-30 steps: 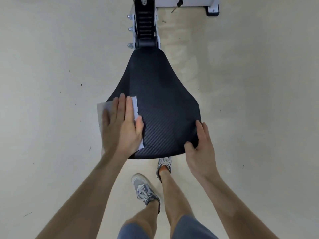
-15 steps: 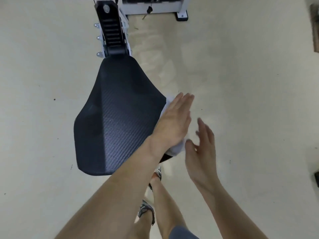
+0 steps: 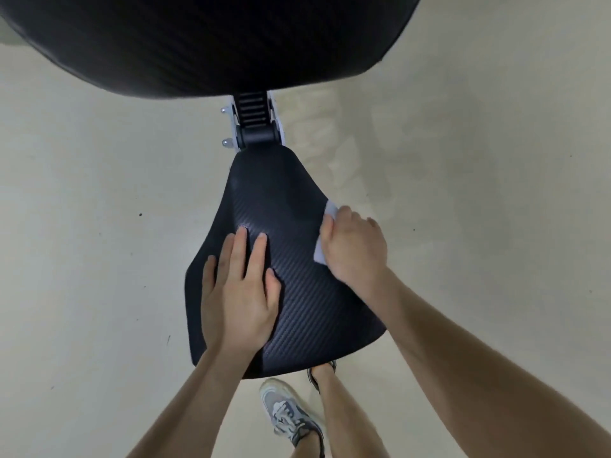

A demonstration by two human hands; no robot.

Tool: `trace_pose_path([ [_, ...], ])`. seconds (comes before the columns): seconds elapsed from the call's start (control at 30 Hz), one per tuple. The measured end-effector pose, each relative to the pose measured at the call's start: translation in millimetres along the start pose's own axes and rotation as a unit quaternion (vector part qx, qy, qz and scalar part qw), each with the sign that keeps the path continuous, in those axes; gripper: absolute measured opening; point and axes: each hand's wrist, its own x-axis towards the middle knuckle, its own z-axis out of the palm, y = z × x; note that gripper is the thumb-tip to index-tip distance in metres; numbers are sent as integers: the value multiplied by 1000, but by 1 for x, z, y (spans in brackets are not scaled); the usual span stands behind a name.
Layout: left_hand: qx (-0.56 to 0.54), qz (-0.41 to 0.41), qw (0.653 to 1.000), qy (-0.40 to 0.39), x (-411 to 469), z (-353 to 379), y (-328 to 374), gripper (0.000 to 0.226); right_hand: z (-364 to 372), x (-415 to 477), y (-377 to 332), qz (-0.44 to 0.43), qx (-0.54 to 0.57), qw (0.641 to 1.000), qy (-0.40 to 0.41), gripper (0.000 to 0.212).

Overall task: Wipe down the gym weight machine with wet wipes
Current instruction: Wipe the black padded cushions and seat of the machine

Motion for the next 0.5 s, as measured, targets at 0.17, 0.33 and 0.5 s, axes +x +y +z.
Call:
trace_pose_path([
  [0.17,12,4,1000,10,1,3,-5,53,4,40,-59,-56,-33,997,52,65],
  [0.33,-10,8,1000,16,1,1,-6,56,20,-60,-9,-300,-93,949,18,67],
  [0.5,-139,-26,986,83,2,0,-8,54,10,-19,-11,-250,-119,960,35,67],
])
